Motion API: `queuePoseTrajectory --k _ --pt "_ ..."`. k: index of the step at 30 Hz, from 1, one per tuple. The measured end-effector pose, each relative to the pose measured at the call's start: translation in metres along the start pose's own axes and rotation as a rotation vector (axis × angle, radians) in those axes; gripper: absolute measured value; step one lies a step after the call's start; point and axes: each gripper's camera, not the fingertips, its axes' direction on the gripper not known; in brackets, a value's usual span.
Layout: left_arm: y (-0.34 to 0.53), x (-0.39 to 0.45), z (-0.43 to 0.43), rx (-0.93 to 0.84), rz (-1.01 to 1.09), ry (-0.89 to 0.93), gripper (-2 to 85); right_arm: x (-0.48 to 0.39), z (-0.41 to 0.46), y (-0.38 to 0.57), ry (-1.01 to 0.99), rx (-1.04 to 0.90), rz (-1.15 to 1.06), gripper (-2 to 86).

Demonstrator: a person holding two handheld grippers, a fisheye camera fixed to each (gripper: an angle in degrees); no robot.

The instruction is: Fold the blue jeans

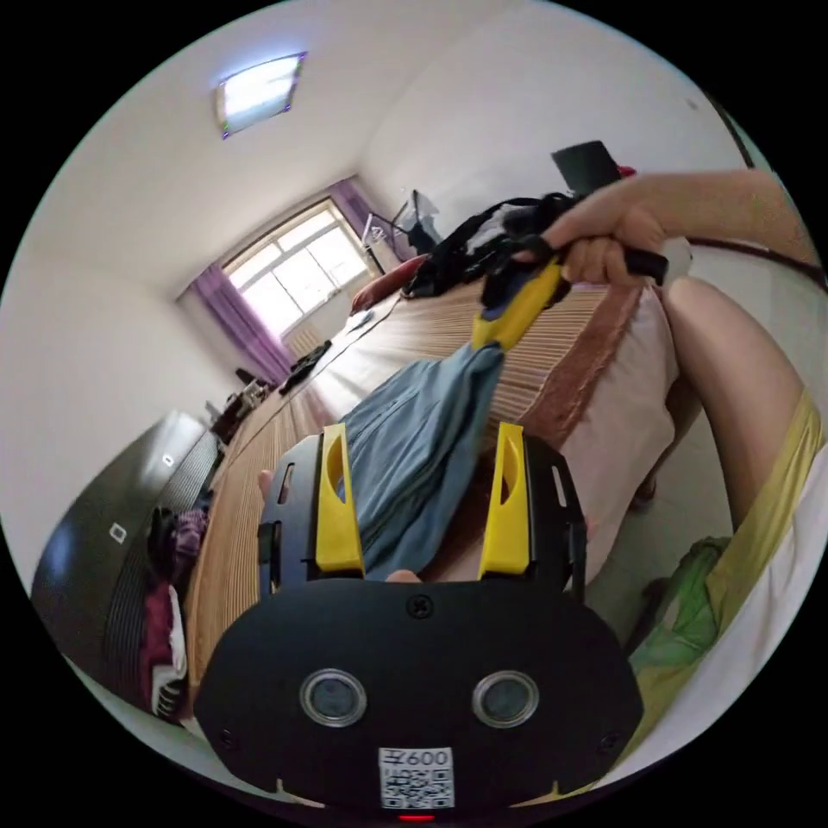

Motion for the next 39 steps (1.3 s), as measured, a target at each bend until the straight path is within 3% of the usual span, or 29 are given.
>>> queuePoseTrajectory --k 5,10,14,16,25,29,36,39 --pt "0.014 0.097 0.069 -0.12 0.277 -0.342 17.7 -0.017 -0.011 -0.005 0.02 0.008 -0.006 -0.7" --pt "0.049 0.101 0.092 -0.165 0.234 -0.265 6.3 -0.014 -0.022 0.0 0.005 0.095 0.001 0.2" --pt "0.074 0.107 0.103 -0.168 0.209 -0.252 3.0 0.004 -0.03 0.011 -0.108 0.193 0.109 6.0" --pt "0.084 0.109 0.107 -0.173 0.196 -0.25 2.3 0.008 -0.037 0.014 -0.075 0.248 0.122 8.8" --pt "0.138 0.133 0.134 -0.179 0.245 -0.268 2.5 -0.004 0.026 -0.014 -0.192 0.082 0.123 7.3" --pt "0.168 0.138 0.154 -0.196 0.297 -0.307 5.1 -0.018 0.041 -0.015 -0.125 0.091 0.132 0.2" --pt "0.222 0.106 0.171 -0.216 0.304 -0.345 8.6 -0.053 0.06 -0.014 -0.22 0.131 0.102 -0.7" --pt "0.249 0.103 0.184 -0.327 0.346 -0.365 8.9 -0.064 0.075 -0.009 -0.216 0.143 0.098 -0.8"
